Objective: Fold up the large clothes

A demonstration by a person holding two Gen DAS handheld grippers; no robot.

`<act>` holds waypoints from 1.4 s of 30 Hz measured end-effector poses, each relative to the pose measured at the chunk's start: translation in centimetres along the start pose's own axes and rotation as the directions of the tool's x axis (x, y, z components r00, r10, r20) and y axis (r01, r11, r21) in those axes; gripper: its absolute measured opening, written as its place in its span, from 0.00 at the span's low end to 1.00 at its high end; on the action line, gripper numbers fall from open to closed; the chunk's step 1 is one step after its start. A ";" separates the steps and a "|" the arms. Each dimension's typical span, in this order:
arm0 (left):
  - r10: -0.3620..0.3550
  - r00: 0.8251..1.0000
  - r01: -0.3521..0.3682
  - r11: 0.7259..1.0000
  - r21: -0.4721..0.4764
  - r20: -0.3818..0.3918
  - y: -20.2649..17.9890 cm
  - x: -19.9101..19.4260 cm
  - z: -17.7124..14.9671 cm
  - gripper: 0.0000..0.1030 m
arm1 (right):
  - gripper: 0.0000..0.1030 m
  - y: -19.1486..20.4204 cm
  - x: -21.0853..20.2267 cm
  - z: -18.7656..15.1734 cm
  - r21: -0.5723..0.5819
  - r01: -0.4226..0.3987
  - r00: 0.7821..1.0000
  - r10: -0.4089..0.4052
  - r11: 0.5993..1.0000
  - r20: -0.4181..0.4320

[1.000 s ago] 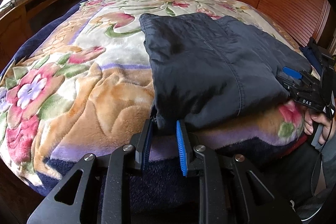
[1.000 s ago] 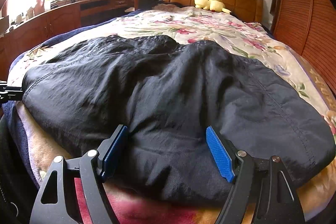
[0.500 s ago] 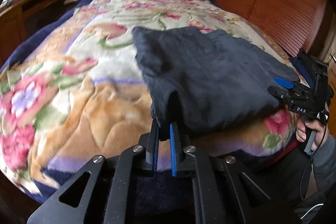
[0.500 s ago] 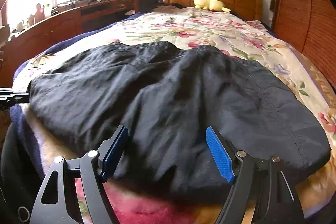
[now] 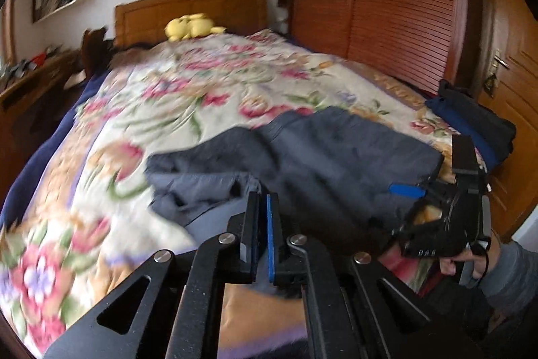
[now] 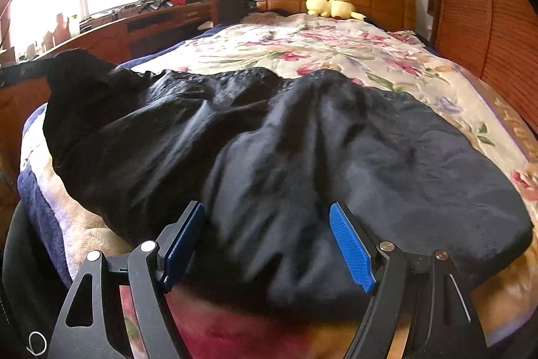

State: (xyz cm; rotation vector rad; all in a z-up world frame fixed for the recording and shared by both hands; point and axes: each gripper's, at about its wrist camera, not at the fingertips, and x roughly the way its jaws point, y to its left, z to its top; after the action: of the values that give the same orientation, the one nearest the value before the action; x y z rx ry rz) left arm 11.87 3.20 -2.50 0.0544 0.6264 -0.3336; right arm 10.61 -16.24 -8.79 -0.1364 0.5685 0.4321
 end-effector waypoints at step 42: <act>-0.351 0.934 0.357 0.917 0.179 -0.069 -16.8 5.9 12.8 0.15 | 0.76 -11.2 -13.1 -1.5 0.150 0.238 0.963 -0.253 0.960 0.095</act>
State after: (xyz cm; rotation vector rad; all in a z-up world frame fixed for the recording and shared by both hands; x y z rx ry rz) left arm 18.23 -16.31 5.30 0.1294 0.6377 -0.7458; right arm 4.79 -31.39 -2.78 -0.0489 0.4602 0.1564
